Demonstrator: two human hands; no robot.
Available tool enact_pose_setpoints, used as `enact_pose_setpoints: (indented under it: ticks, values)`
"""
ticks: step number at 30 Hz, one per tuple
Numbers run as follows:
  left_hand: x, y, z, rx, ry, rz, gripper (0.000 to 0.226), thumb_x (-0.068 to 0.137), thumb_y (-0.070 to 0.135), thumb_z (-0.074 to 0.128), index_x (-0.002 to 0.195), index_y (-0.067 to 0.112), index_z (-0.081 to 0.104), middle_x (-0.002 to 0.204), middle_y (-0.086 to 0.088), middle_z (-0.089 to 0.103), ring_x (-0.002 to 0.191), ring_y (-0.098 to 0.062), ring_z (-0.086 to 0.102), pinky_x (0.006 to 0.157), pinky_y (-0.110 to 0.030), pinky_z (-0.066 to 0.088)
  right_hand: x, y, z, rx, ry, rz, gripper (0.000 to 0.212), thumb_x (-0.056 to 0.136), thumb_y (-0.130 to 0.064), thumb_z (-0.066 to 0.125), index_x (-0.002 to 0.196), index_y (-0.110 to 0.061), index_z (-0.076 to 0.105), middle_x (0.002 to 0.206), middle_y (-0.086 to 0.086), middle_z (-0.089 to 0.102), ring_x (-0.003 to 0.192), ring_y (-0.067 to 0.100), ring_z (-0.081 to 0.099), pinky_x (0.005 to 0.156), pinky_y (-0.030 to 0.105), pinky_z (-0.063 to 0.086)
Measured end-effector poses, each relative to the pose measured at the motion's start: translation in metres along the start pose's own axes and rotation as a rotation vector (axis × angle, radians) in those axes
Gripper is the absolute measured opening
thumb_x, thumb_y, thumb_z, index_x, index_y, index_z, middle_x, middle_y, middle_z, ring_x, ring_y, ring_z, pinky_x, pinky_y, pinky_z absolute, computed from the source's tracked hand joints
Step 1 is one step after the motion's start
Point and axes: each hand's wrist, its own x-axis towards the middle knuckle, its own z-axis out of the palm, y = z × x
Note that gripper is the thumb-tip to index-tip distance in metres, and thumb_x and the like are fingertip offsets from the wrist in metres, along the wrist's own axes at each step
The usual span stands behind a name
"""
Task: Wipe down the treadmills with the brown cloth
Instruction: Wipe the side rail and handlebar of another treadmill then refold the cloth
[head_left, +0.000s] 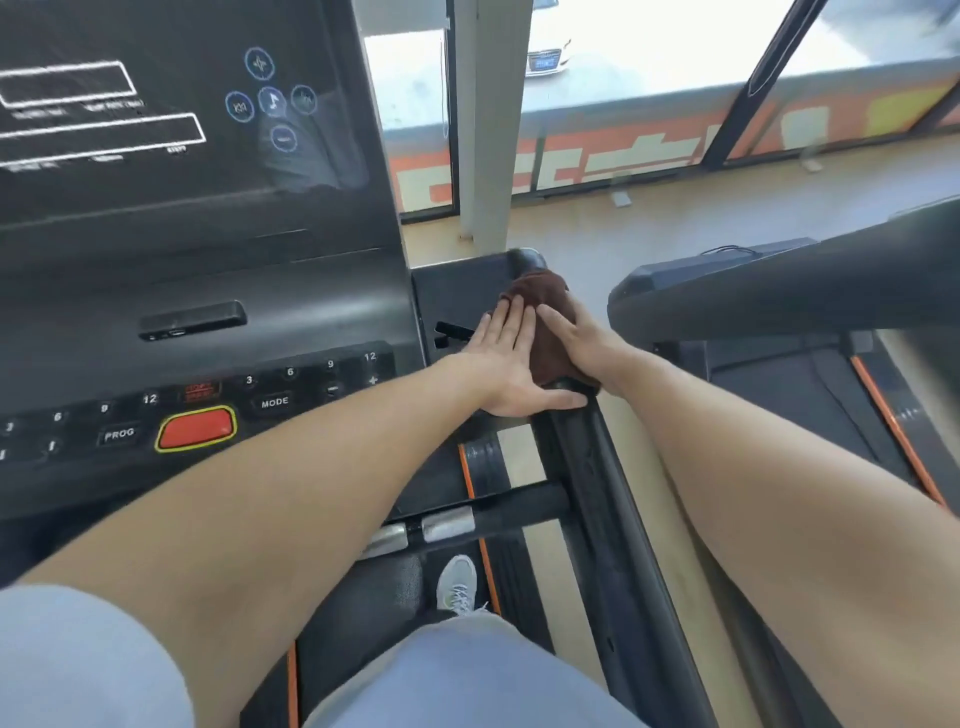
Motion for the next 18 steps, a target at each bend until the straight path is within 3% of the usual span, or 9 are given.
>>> enact_pose_setpoints:
  ticks: [4, 6, 8, 10, 11, 15, 18]
  values:
    - [-0.050, 0.045, 0.037, -0.065, -0.015, 0.017, 0.134, 0.076, 0.096, 0.036, 0.156, 0.009, -0.027, 0.164, -0.012, -0.034, 0.151, -0.023, -0.033, 0.126, -0.043, -0.015, -0.068, 0.036, -0.006, 0.039, -0.015, 0.046, 0.072, 0.090, -0.064, 0.060, 0.151, -0.028, 0.048, 0.138, 0.004, 0.064, 0.121, 0.023, 0.064, 0.109, 0.046, 0.050]
    - [-0.077, 0.069, 0.066, -0.140, -0.020, 0.015, 0.134, 0.076, 0.095, 0.037, 0.156, 0.009, -0.028, 0.163, -0.011, -0.035, 0.152, -0.023, -0.030, 0.127, -0.043, -0.012, -0.109, 0.047, -0.006, 0.072, -0.042, 0.051, 0.057, 0.100, -0.050, 0.059, 0.148, -0.021, 0.052, 0.134, 0.008, 0.067, 0.116, 0.022, 0.066, 0.105, 0.041, 0.053]
    - [-0.104, 0.091, 0.098, -0.264, -0.027, -0.008, 0.135, 0.075, 0.096, 0.039, 0.154, 0.012, -0.031, 0.162, -0.007, -0.038, 0.153, -0.021, -0.028, 0.128, -0.041, -0.008, -0.146, 0.059, -0.007, 0.091, -0.068, 0.053, 0.044, 0.107, -0.032, 0.056, 0.147, -0.016, 0.050, 0.126, 0.008, 0.068, 0.104, 0.018, 0.068, 0.087, 0.025, 0.059]
    - [-0.133, 0.111, 0.130, -0.362, 0.009, -0.020, 0.133, 0.077, 0.093, 0.042, 0.154, 0.013, -0.032, 0.162, -0.005, -0.038, 0.153, -0.018, -0.027, 0.127, -0.038, -0.009, -0.180, 0.071, -0.007, 0.048, -0.071, 0.052, 0.053, 0.105, -0.029, 0.060, 0.154, -0.018, 0.041, 0.121, 0.001, 0.063, 0.098, 0.014, 0.064, 0.070, 0.013, 0.053]
    - [-0.148, 0.120, 0.145, -0.419, 0.021, -0.029, 0.132, 0.079, 0.091, 0.044, 0.154, 0.014, -0.032, 0.162, -0.003, -0.038, 0.153, -0.018, -0.026, 0.127, -0.037, -0.009, -0.195, 0.076, -0.005, 0.009, -0.057, 0.045, 0.062, 0.103, -0.031, 0.064, 0.157, -0.019, 0.036, 0.125, 0.002, 0.059, 0.104, 0.016, 0.062, 0.072, 0.014, 0.051]
    - [-0.184, 0.146, 0.201, -0.626, 0.022, -0.029, 0.139, 0.071, 0.094, 0.051, 0.153, 0.023, -0.035, 0.168, 0.006, -0.026, 0.157, -0.019, -0.012, 0.129, -0.042, 0.004, -0.247, 0.099, 0.005, -0.122, 0.040, 0.050, 0.094, 0.085, -0.032, 0.085, 0.160, -0.021, 0.030, 0.145, 0.006, 0.055, 0.128, 0.023, 0.056, 0.105, 0.037, 0.048]
    - [-0.200, 0.154, 0.240, -0.727, 0.119, -0.016, 0.140, 0.062, 0.098, 0.058, 0.157, 0.038, -0.026, 0.170, 0.016, 0.005, 0.157, -0.014, 0.011, 0.126, -0.044, 0.022, -0.272, 0.105, 0.008, -0.302, 0.121, 0.091, 0.100, 0.067, -0.038, 0.096, 0.149, -0.021, 0.042, 0.138, 0.004, 0.058, 0.126, 0.027, 0.059, 0.096, 0.034, 0.048]
